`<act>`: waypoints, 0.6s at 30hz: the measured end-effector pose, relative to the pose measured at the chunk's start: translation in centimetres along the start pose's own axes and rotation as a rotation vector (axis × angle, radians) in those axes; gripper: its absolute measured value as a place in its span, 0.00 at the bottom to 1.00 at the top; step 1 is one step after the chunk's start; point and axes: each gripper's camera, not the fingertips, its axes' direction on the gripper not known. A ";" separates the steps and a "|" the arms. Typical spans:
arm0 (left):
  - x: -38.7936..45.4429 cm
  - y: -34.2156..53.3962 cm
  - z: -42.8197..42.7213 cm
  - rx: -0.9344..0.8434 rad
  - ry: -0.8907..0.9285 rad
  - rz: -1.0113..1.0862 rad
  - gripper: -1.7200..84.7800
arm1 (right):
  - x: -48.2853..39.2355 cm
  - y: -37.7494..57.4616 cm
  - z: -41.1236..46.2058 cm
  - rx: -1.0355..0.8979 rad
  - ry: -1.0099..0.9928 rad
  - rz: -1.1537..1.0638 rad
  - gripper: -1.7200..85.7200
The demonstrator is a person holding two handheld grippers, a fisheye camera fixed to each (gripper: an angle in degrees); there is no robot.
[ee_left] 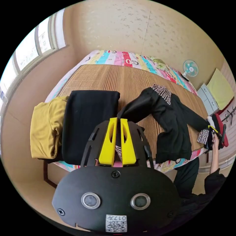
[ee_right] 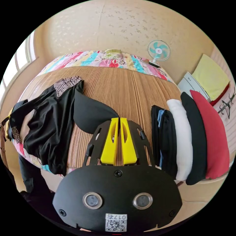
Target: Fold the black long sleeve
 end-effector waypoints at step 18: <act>9.1 9.2 12.3 -0.321 0.302 0.097 0.10 | -4.0 11.9 -0.3 -0.122 -0.634 0.147 0.07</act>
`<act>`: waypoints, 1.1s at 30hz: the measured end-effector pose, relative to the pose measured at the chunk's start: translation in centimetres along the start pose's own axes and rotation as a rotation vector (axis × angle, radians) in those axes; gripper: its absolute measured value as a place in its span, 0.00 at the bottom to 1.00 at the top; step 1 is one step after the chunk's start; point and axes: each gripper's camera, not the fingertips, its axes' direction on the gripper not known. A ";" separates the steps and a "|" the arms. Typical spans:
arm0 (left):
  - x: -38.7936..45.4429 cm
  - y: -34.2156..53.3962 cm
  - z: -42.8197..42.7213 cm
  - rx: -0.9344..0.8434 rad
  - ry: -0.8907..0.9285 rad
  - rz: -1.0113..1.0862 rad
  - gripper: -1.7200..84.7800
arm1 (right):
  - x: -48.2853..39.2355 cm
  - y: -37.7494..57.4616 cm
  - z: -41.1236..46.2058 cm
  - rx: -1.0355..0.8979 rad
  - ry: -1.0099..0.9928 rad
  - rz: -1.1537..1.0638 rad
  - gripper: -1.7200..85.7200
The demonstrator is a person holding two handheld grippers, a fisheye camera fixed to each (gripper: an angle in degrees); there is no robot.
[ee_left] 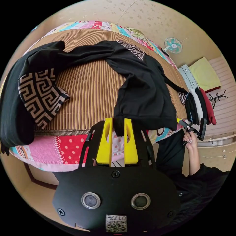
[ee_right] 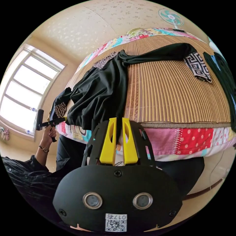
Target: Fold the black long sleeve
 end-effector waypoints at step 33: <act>-13.9 9.7 -8.4 0.282 -0.046 -0.525 0.08 | 2.8 -4.4 -14.5 -0.180 0.035 0.144 0.03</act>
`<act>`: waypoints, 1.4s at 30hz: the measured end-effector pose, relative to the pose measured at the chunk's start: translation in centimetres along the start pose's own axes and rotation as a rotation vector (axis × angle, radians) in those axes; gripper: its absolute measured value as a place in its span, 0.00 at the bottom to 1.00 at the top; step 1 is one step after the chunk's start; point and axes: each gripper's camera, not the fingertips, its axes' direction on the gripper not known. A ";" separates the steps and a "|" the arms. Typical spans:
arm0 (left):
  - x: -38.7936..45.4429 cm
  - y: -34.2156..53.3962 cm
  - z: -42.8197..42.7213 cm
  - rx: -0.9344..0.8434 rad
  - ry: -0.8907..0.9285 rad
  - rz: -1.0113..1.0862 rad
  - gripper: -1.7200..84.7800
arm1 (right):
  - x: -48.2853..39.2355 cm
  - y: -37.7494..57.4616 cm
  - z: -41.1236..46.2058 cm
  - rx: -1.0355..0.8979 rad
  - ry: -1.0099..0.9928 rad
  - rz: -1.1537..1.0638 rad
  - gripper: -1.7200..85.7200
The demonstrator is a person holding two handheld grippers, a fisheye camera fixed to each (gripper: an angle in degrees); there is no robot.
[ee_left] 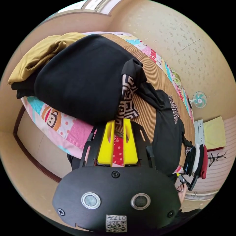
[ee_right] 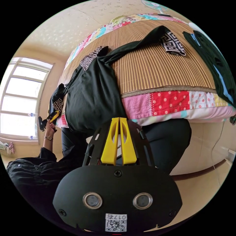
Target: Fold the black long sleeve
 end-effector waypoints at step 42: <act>-34.4 12.6 -16.3 0.417 0.576 -0.525 0.16 | 2.5 -2.1 -7.6 -0.017 -0.252 -0.016 0.02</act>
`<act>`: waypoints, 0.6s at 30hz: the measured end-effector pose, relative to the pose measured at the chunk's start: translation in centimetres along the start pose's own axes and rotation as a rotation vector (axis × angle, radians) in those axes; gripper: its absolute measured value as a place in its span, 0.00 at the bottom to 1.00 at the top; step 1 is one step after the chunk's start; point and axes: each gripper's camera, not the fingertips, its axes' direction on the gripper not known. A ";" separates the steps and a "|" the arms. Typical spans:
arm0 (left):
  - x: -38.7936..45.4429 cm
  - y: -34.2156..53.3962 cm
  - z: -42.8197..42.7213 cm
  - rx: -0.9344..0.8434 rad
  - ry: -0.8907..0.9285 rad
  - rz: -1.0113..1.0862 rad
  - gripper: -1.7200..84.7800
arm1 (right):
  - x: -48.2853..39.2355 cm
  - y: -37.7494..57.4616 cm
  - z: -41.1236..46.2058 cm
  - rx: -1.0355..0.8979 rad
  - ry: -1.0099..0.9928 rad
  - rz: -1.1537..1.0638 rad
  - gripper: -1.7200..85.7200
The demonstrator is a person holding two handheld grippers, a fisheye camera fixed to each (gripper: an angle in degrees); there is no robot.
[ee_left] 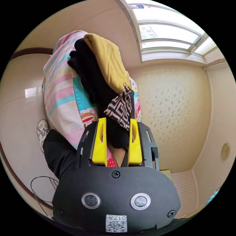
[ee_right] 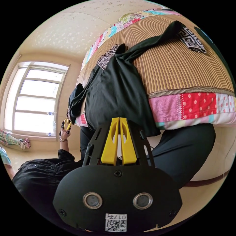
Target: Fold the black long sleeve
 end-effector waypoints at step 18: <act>4.9 -1.1 -2.4 0.131 -0.143 0.036 0.16 | 3.9 0.6 -3.5 0.021 -0.103 0.014 0.02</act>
